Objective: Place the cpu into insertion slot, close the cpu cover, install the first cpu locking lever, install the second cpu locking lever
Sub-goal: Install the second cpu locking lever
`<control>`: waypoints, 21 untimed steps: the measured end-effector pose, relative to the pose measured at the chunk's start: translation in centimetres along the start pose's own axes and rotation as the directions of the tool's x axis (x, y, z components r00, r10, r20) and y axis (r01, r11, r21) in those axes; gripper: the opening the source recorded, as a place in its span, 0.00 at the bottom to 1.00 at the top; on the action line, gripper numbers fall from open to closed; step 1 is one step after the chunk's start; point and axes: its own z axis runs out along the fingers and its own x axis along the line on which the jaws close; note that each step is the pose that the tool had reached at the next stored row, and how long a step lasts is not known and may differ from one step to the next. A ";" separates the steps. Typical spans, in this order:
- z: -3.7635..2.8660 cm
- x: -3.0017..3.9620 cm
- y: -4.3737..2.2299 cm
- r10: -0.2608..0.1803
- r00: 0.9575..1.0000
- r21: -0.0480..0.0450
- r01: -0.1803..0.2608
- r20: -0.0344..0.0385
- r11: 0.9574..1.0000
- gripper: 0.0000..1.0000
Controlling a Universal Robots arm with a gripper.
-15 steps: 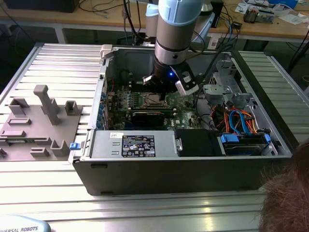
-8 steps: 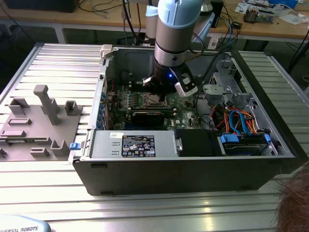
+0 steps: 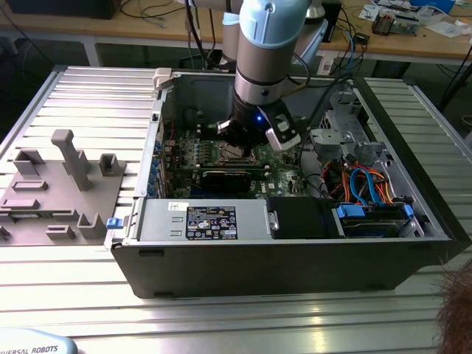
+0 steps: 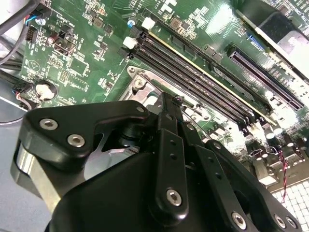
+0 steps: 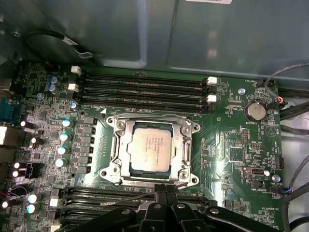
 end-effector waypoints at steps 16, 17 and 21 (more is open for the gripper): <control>1.07 0.27 -0.20 0.000 1.000 0.000 0.000 0.000 1.000 0.11; 1.13 0.34 -0.20 0.000 1.000 0.000 0.000 0.000 1.000 0.11; 1.29 0.79 -0.21 0.000 1.000 0.000 0.000 0.000 1.000 0.11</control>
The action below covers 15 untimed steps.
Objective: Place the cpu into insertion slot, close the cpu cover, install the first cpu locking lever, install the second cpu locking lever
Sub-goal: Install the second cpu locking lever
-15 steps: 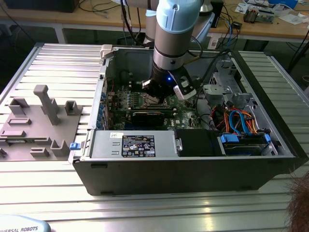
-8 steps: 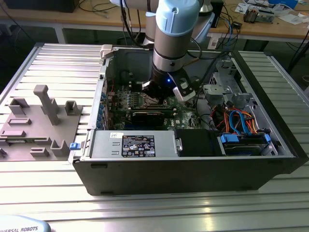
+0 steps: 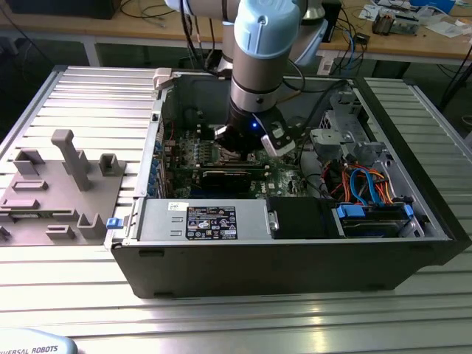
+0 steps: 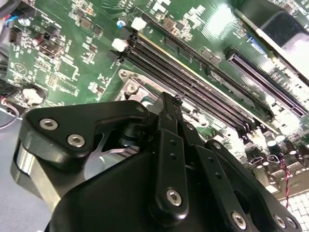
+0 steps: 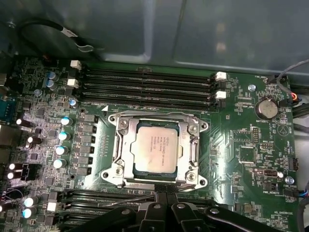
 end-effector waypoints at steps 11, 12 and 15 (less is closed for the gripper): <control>0.21 4.04 0.26 0.000 1.000 -0.015 0.000 0.003 1.000 0.11; 0.22 4.24 0.27 0.000 1.000 -0.015 0.000 0.003 1.000 0.11; 0.46 4.67 0.24 0.000 1.000 -0.015 0.000 0.004 1.000 0.11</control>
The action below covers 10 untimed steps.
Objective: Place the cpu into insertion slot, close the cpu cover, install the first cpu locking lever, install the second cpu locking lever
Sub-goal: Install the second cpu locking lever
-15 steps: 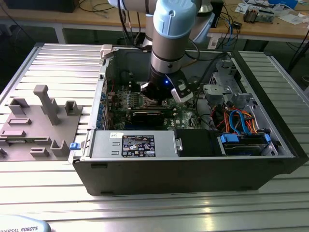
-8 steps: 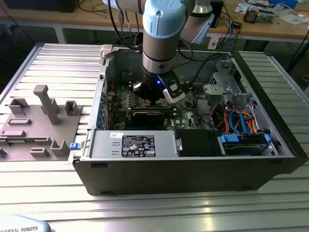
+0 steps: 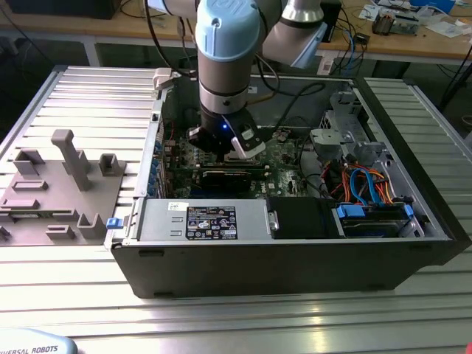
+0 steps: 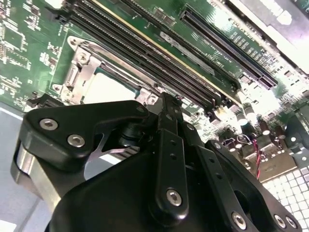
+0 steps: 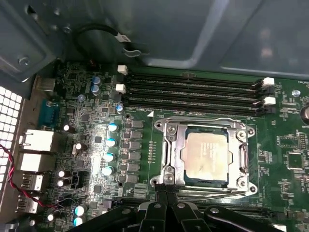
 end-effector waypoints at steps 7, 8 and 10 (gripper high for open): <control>0.50 0.52 -0.07 0.000 1.000 -0.001 0.000 0.000 1.000 0.11; 0.62 0.60 -0.10 0.000 1.000 -0.001 0.000 0.000 1.000 0.11; 0.80 0.66 -0.13 0.000 1.000 -0.001 0.000 0.000 1.000 0.11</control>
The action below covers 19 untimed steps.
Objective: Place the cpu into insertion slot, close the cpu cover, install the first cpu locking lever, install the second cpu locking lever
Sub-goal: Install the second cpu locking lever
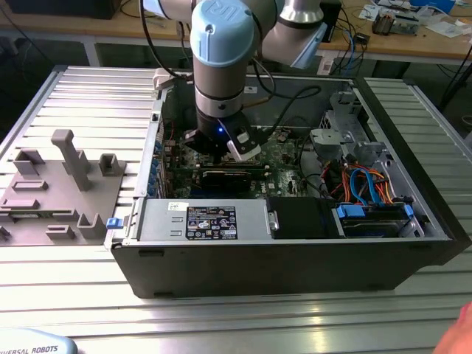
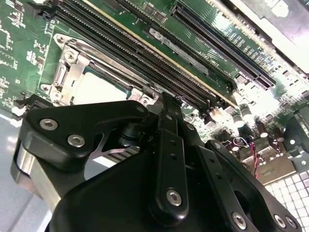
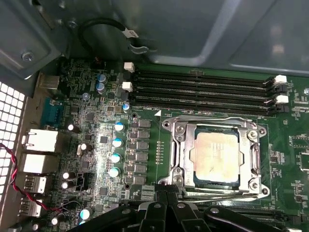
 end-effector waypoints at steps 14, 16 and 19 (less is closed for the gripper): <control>0.79 0.11 0.12 0.000 1.000 -0.016 0.000 0.001 1.000 0.11; 0.88 0.09 0.13 0.000 1.000 -0.016 0.000 0.001 1.000 0.11; 0.73 0.09 0.18 0.000 1.000 -0.016 0.000 0.002 1.000 0.11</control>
